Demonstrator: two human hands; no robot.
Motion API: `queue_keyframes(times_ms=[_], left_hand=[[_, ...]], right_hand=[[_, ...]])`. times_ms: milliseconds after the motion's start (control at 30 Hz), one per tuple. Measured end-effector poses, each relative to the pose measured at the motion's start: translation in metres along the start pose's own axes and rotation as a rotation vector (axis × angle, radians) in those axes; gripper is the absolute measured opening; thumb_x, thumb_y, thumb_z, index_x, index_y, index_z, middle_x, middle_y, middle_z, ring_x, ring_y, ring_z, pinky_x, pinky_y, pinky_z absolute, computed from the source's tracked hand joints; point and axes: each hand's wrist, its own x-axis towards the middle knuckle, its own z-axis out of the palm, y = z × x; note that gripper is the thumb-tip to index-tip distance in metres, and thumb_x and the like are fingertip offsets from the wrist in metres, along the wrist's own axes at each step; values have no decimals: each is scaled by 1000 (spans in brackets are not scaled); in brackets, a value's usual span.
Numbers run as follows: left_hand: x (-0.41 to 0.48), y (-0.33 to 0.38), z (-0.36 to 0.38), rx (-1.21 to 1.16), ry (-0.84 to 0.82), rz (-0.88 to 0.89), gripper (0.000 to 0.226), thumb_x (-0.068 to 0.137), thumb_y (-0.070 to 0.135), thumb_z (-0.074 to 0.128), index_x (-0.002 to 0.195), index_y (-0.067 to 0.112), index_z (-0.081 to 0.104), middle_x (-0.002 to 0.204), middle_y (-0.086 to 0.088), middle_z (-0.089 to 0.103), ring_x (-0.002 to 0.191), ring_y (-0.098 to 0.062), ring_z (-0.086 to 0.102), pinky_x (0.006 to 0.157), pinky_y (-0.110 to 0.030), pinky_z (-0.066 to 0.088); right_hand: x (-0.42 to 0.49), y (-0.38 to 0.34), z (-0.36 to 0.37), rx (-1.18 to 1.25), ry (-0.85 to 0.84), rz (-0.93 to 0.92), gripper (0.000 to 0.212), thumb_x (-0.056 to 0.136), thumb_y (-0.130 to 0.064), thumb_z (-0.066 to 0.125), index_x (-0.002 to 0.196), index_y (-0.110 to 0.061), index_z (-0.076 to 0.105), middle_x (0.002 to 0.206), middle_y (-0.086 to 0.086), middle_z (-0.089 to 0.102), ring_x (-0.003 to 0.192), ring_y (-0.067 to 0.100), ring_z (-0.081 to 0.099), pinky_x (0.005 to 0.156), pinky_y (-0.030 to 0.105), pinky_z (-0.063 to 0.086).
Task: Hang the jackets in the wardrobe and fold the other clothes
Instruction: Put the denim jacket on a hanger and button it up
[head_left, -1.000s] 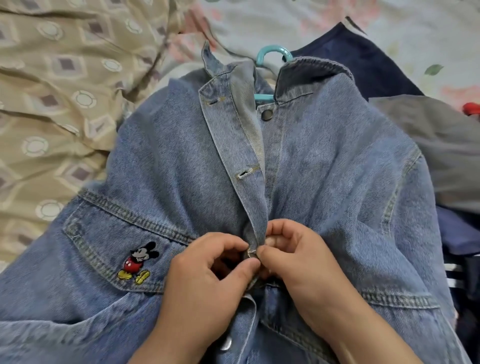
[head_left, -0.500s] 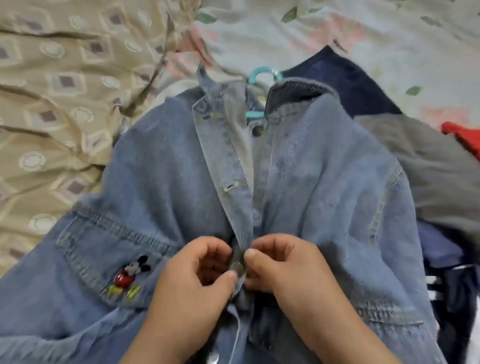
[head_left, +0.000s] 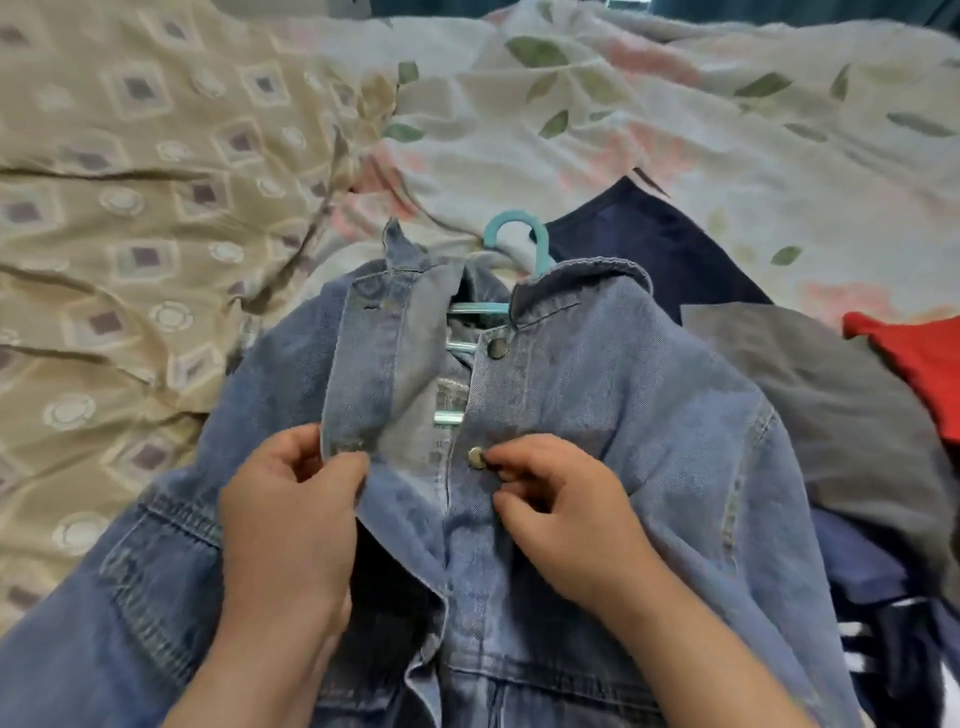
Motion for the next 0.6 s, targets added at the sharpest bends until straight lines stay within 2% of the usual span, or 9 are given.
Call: queue_keyframes(times_ms=[67,133,233,333,400,500,600], left_hand=[[-5,-4,-1,177,-70,143,8,74,20,78,71,24,72,63,4,68,54,-6,55,55,-22,48],[-11,-6,4,291,-120,235,11,76,23,80,70,22,70,61,3,65,50,-2,50,48,-14,40],[-8,-2,18,376,-125,344,15,73,16,80,68,20,67,66,0,64,58,-6,55,53,-11,39],[-5,-5,29,492,-202,451,21,70,3,77,61,10,60,63,0,55,63,-12,51,54,-17,37],[-7,-8,33,547,-281,482,26,68,-2,76,58,10,55,62,1,51,64,-13,50,54,-16,35],[-7,-12,31,530,-362,510,38,71,-1,77,55,25,54,66,8,53,66,-3,53,56,-8,36],[-6,-12,28,590,-289,552,39,70,-4,72,54,24,50,70,7,51,68,-4,52,57,-8,36]], right_hand=[[2,5,4,-55,34,-45,29,78,-5,73,101,-23,76,92,-17,64,85,2,62,78,8,46],[7,7,9,-102,83,-42,26,77,-11,78,101,-22,76,85,-16,61,80,4,59,74,7,43],[15,4,17,-215,102,-12,16,79,-16,77,93,-24,75,79,-14,58,75,5,55,73,12,42],[21,6,17,-226,119,38,11,77,-16,76,75,-25,69,70,-12,56,73,7,53,66,10,38],[20,9,13,-131,104,99,19,78,-16,75,68,-28,65,65,-9,62,68,6,57,63,12,42],[21,8,5,189,44,229,21,82,-12,74,66,-22,68,58,-7,63,54,4,58,55,23,50],[22,11,-3,462,-7,308,22,86,-7,70,68,-19,70,57,-4,61,52,6,55,50,20,47]])
